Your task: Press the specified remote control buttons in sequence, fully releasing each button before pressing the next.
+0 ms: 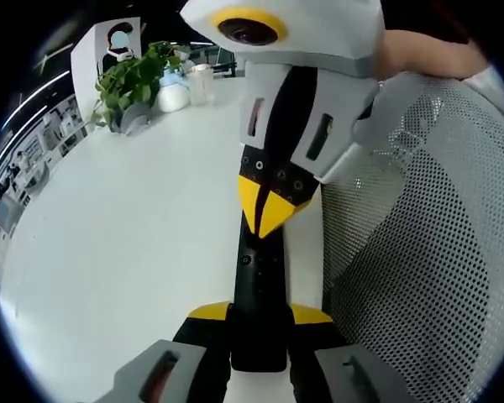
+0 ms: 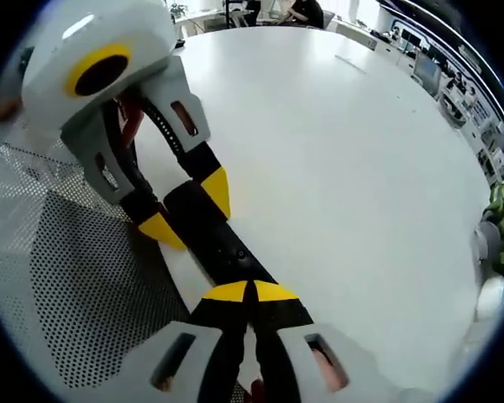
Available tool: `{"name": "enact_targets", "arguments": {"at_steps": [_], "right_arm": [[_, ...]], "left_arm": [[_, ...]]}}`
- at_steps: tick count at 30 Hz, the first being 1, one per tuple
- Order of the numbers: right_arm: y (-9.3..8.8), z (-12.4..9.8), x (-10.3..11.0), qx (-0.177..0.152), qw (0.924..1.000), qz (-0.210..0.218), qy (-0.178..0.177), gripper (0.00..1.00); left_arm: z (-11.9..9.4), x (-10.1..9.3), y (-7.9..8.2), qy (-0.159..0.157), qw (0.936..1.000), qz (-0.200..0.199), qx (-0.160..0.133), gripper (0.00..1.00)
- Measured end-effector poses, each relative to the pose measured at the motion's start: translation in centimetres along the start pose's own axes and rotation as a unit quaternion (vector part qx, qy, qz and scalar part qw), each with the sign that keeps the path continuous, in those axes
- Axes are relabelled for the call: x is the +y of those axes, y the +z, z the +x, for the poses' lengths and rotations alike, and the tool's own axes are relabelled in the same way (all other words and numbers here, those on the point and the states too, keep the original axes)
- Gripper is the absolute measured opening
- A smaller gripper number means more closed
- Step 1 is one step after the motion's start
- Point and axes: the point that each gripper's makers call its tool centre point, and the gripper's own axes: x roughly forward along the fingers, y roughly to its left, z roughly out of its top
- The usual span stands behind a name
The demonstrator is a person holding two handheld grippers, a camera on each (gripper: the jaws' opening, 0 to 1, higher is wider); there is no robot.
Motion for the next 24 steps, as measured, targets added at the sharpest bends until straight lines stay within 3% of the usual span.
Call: {"name": "enact_targets", "arguments": {"at_steps": [9, 24], "right_arm": [[0.06, 0.00, 0.06, 0.008, 0.9998, 0.018, 0.002, 0.00], [0.01, -0.03, 0.10, 0.007, 1.0000, 0.004, -0.002, 0.00]], "left_arm": [[-0.02, 0.00, 0.00, 0.001, 1.0000, 0.000, 0.000, 0.25], [-0.01, -0.01, 0.00, 0.001, 1.0000, -0.001, -0.001, 0.25]]}}
